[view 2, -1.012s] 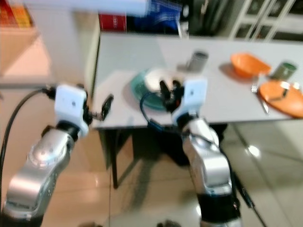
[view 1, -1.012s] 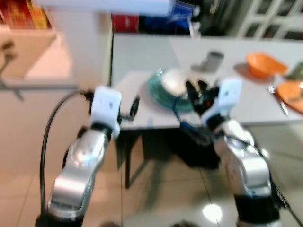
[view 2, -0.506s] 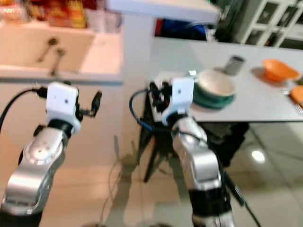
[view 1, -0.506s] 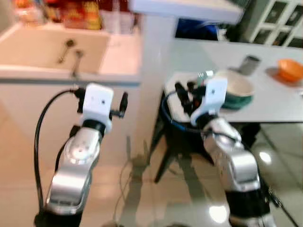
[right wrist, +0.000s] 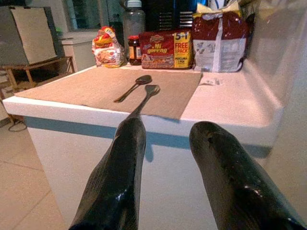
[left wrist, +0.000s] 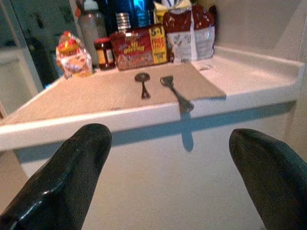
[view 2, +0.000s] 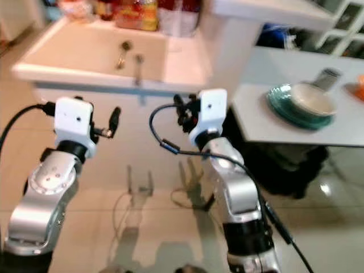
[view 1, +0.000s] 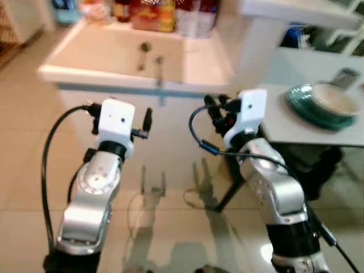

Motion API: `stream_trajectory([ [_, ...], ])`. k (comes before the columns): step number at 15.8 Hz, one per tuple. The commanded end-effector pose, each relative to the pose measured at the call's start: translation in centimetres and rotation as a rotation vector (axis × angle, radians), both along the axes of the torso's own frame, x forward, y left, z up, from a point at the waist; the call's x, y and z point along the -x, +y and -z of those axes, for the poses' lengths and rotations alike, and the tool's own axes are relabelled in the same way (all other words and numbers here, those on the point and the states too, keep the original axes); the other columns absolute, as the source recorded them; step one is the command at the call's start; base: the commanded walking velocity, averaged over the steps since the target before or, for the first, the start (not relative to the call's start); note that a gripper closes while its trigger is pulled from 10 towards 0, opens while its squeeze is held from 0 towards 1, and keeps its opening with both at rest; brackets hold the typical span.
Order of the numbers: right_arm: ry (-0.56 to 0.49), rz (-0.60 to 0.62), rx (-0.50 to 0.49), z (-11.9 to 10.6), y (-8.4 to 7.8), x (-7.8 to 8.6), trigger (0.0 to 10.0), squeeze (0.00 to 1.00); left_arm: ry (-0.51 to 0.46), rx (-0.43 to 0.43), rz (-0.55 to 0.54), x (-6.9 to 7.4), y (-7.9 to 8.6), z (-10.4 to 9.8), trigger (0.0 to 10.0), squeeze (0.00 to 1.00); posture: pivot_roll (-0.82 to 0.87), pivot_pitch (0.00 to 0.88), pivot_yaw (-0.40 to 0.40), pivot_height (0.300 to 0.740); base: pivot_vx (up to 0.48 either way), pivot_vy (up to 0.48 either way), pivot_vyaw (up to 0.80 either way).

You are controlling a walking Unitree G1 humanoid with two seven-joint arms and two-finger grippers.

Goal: Setting the table

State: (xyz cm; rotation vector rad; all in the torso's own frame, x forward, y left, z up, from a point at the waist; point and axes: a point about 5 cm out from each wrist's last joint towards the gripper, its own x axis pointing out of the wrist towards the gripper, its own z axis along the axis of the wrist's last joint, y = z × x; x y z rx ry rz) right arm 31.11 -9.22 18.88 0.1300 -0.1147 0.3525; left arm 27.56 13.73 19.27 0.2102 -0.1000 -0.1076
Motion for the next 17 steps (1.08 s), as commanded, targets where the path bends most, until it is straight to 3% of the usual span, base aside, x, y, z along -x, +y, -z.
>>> stream_trajectory([
  [1, 0.017, 0.045, -0.003, 0.5, -1.1, -0.2, 10.0, 0.0, -0.008, 0.043, 0.035, 0.3, -0.5, -0.4, 10.0, 0.0, 0.0, 0.056, -0.099, 0.74, 0.0, 0.0, 0.0],
  [2, 0.024, 0.049, -0.006, 0.4, -1.0, -0.2, 10.0, 0.0, 0.013, 0.0, 0.033, 0.2, -0.2, -0.1, 10.0, 0.0, 0.0, 0.05, -0.1, 0.74, 0.0, 0.0, 0.0],
  [4, 0.0, 0.036, -0.016, -0.3, -0.8, -0.3, 10.0, 0.0, -0.041, 0.028, 0.033, -0.3, -0.1, -1.0, 10.0, 0.0, 0.0, 0.054, -0.109, 0.74, 0.126, 0.0, 0.0],
  [9, -0.01, 0.031, -0.032, -1.1, -0.5, -1.7, 10.0, 0.0, -0.047, -0.015, 0.023, -0.3, 0.9, -1.3, 10.0, 0.0, 0.02, 0.043, -0.123, 0.74, 0.41, 0.0, 0.0],
  [13, 0.015, 0.05, -0.027, -1.3, -1.2, -3.0, 10.0, 0.0, -0.056, -0.019, 0.024, -0.2, 1.0, -1.6, 10.0, 0.0, 0.05, 0.037, -0.124, 0.74, 0.438, 0.0, 0.0],
  [17, 0.027, 0.041, -0.038, -1.4, -1.2, -3.3, 10.0, 0.0, -0.053, -0.028, 0.009, -0.2, 1.7, -1.6, 10.0, 0.0, 0.04, 0.045, -0.124, 0.74, 0.439, 0.0, 0.0],
])
